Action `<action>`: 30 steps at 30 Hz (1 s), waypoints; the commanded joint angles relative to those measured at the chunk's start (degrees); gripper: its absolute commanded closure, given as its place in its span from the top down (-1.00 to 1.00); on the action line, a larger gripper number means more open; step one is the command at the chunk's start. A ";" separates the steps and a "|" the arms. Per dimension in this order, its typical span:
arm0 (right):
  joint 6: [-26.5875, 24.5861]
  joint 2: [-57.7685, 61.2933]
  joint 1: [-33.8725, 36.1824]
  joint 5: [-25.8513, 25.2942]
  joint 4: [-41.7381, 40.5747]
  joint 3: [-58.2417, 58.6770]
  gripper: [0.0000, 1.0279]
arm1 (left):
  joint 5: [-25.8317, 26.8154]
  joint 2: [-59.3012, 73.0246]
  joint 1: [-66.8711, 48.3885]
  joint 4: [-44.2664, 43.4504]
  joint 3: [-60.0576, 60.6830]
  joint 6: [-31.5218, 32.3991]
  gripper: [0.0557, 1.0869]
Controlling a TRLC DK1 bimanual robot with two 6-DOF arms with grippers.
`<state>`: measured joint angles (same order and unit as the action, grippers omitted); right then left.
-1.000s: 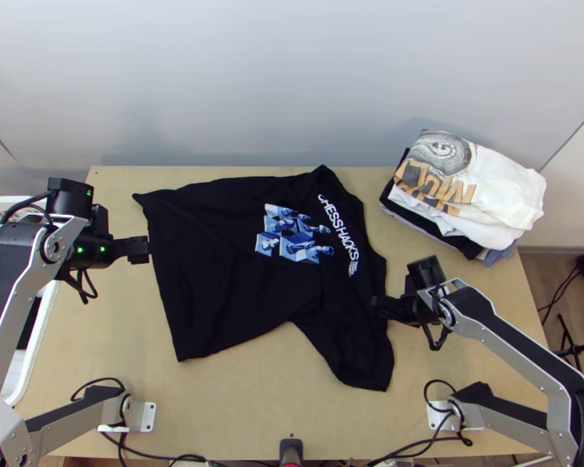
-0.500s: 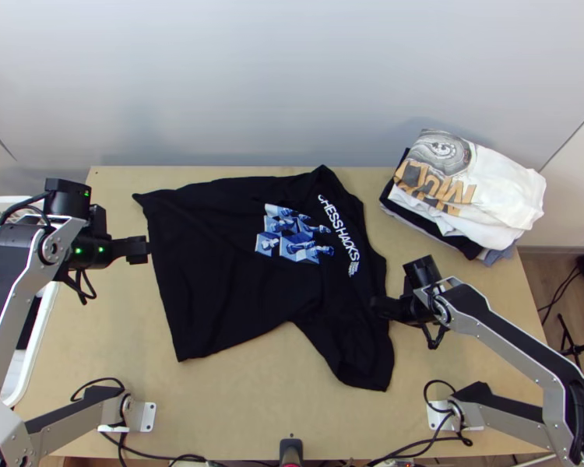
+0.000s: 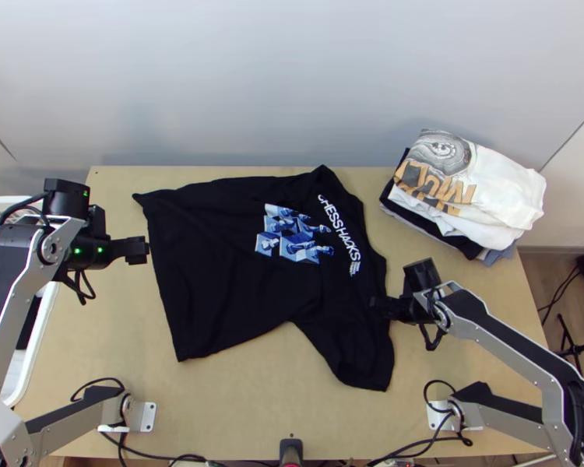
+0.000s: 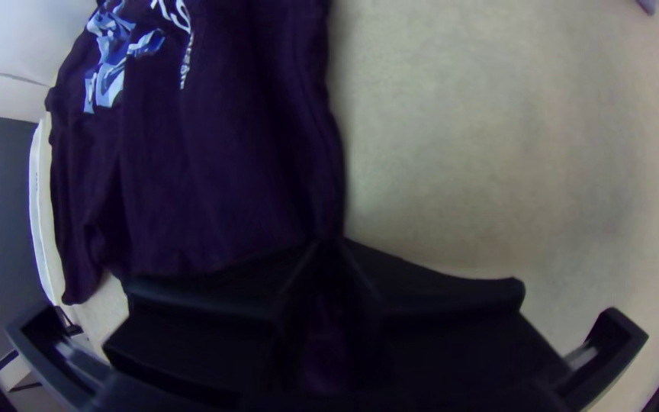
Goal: Fold the t-shirt
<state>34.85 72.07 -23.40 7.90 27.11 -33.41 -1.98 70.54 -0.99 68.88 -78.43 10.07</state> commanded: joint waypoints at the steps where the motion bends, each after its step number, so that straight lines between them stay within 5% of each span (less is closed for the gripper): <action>1: -0.05 -2.55 0.02 -0.17 -6.11 3.44 -0.95 | -0.22 -0.67 0.82 0.29 2.85 -2.68 0.92; 6: 0.04 -3.17 0.28 -0.17 -6.28 3.53 -0.95 | 1.01 3.37 1.52 21.65 7.77 -12.70 0.92; 10: 0.31 -2.99 0.37 -0.17 -6.81 3.79 -0.95 | 1.01 1.53 1.08 20.85 14.71 -21.23 0.91; 21: -0.05 0.61 1.43 -0.17 -7.25 3.09 -0.95 | 3.74 11.72 -16.32 15.23 22.45 -21.05 0.90; 30: -0.75 1.49 3.10 -0.17 -7.25 2.91 -0.95 | 12.52 13.13 -22.65 11.45 24.47 -20.08 0.89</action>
<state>34.46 72.73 -21.30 8.14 19.73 -30.46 6.04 81.93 -18.61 82.56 -56.42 -10.55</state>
